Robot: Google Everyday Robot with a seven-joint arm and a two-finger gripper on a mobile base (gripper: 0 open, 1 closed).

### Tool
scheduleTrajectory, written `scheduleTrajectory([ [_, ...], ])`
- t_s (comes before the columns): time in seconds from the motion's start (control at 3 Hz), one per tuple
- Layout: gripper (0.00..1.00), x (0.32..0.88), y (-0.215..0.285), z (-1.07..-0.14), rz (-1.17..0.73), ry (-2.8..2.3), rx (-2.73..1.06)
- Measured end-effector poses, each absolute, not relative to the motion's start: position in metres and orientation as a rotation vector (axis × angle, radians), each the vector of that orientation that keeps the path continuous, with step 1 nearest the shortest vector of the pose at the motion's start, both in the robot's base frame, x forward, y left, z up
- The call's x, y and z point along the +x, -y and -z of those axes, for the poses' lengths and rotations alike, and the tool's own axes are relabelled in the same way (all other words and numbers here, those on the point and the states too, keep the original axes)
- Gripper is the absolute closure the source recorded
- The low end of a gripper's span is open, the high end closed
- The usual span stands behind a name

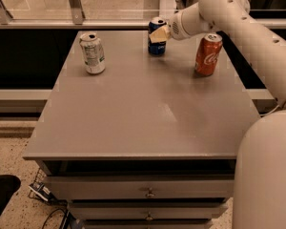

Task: Knock pepsi can over

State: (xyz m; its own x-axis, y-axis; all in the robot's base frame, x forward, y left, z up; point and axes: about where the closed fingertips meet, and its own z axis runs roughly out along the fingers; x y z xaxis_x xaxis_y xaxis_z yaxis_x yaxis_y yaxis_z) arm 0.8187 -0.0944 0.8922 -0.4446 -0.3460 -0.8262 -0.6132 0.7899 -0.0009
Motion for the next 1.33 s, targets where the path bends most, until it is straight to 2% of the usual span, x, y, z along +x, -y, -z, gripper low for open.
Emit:
scheduleTrajectory([
  [0.33, 1.0, 0.815, 0.09, -0.894, -0.348, -2.096, -0.737],
  [1.33, 1.0, 0.764, 0.072, -0.932, -0.054, -2.247, -0.956],
])
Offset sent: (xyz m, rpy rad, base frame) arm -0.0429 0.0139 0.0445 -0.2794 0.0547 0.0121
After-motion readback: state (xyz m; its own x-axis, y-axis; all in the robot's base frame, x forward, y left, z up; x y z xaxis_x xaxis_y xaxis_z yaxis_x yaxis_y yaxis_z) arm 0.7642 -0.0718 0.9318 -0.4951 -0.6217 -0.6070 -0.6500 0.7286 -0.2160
